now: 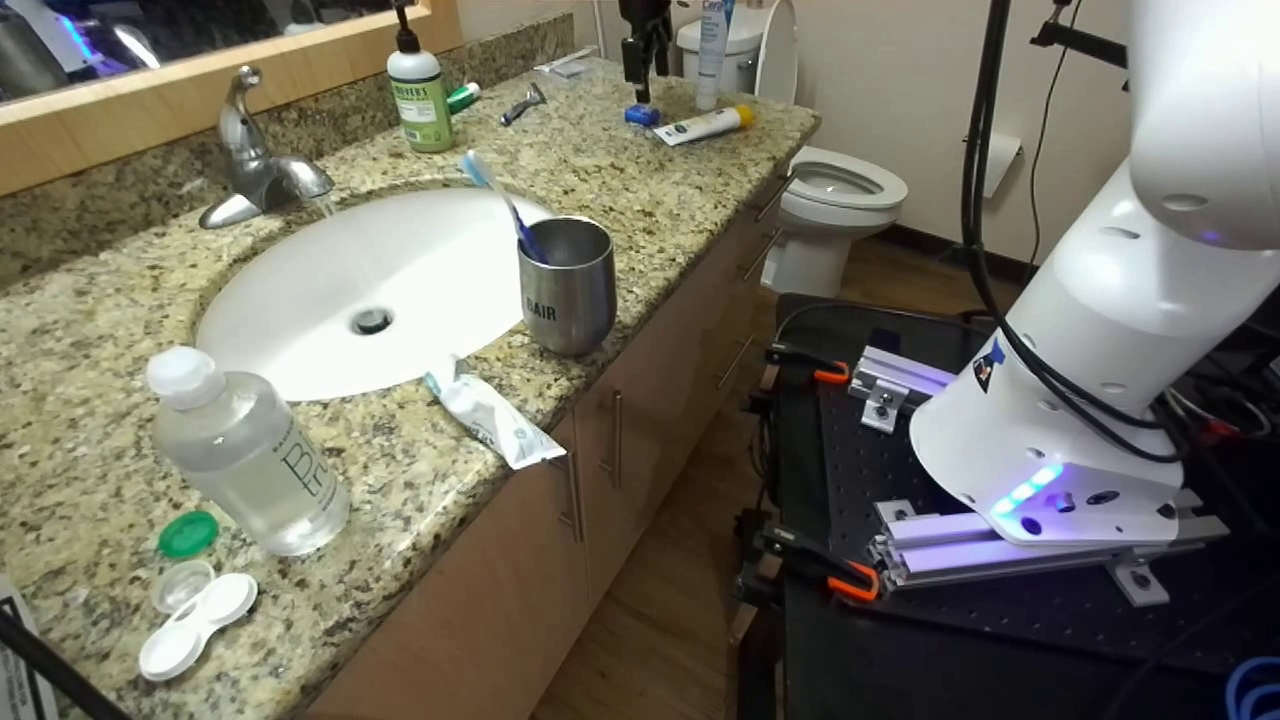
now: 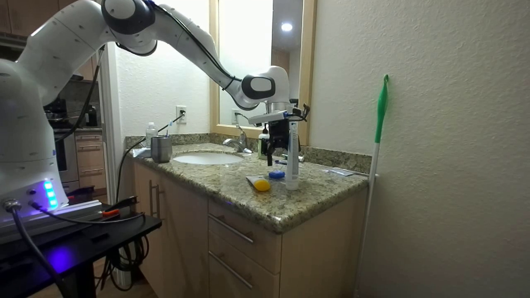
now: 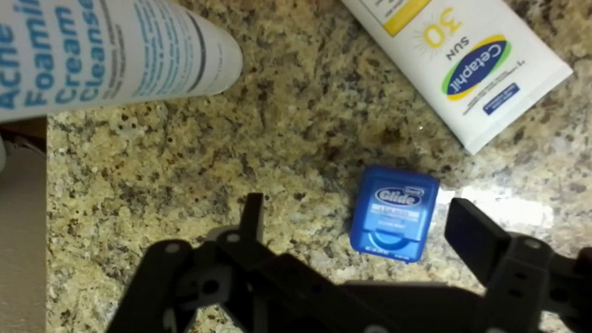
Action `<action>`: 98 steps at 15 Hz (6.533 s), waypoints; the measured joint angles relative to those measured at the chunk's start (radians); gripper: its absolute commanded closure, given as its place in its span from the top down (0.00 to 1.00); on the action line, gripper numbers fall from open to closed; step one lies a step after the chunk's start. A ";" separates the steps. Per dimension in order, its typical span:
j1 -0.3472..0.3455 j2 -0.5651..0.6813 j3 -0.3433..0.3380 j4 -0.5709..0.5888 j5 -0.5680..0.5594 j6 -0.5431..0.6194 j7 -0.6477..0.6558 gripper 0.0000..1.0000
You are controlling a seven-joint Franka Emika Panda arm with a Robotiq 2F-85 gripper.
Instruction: Move the dental floss from the right to the left side of the counter
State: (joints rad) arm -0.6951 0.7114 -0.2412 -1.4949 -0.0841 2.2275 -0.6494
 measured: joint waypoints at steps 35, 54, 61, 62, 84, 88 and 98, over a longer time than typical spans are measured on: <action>-0.064 -0.001 -0.017 -0.035 -0.142 -0.029 -0.089 1.00; 0.049 -0.013 0.111 -0.091 0.209 -0.017 -0.030 1.00; 0.063 -0.021 0.105 -0.102 0.170 0.011 0.032 1.00; 0.075 -0.024 0.099 -0.104 0.158 0.021 0.062 1.00; -0.028 -0.206 0.085 -0.302 0.187 0.188 0.017 1.00; -0.032 -0.188 0.085 -0.284 0.210 0.178 0.043 1.00; -0.077 -0.115 0.085 -0.214 0.284 0.144 0.122 1.00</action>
State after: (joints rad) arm -0.7723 0.5967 -0.1563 -1.7092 0.2000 2.3719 -0.5278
